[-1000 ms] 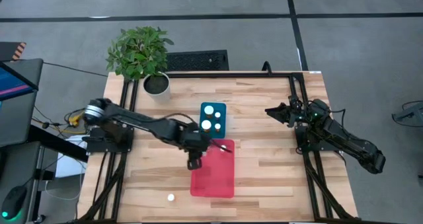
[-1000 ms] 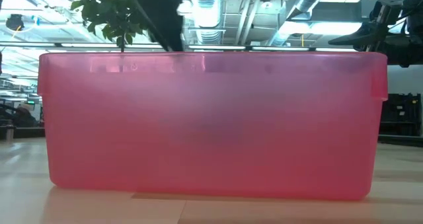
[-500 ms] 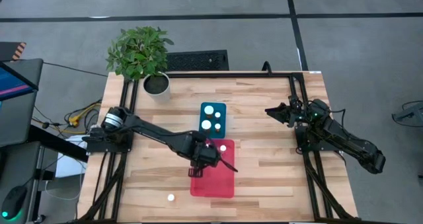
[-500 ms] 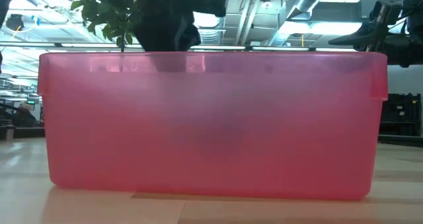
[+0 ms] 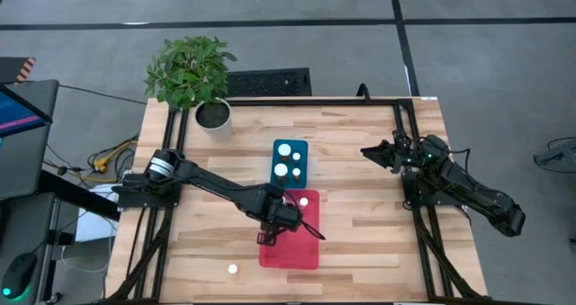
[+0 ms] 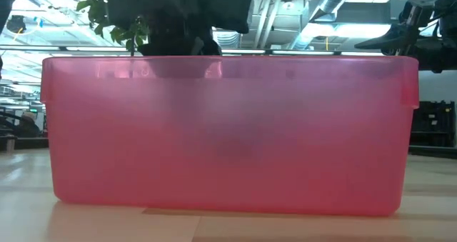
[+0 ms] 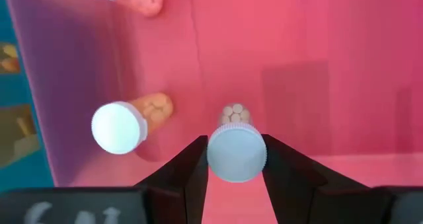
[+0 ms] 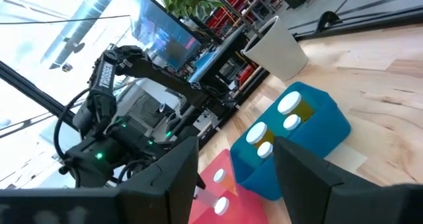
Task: Pick and place medicine bottles into bin by pill shape (circle, oval)
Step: Put the green tablet bottle into the red bin, then put the small orange tablet bottle into the red bin
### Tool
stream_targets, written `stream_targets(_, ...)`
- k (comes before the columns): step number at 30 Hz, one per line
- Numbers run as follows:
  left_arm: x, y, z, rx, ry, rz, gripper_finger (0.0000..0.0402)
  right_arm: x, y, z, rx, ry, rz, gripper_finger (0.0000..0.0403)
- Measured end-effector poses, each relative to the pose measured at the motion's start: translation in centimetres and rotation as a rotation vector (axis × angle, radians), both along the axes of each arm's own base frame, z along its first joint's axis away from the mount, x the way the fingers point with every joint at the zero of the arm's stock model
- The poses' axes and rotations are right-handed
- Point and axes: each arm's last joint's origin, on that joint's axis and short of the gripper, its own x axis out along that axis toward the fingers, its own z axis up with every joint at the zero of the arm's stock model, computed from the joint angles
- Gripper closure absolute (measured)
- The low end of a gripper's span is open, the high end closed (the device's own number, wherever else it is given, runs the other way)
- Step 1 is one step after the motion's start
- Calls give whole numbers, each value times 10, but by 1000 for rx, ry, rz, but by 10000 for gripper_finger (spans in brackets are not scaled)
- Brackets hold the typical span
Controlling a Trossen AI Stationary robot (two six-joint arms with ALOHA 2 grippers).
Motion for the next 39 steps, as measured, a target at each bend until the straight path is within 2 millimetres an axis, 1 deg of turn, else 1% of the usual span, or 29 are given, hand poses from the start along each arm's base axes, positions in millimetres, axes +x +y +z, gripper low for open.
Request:
stream_targets(9,0,0,-1,-19,12,-26,276,0,0,0,0,1,0,198)
stream_targets(23,0,0,-1,-9,9,-27,242,0,0,0,0,1,1,198)
stream_targets(25,-1,0,3,-7,17,-26,234,0,0,0,0,1,1,198)
stream_targets(30,1,-1,25,-10,31,-27,194,0,0,0,0,1,1,198)
stream_targets(34,-2,-1,52,-26,73,-19,153,0,0,0,0,1,1,198)
stream_targets(36,-10,-5,69,-36,119,-11,141,0,0,0,0,1,1,198)
stream_targets(39,-32,-20,94,-45,129,6,137,0,0,0,0,1,1,198)
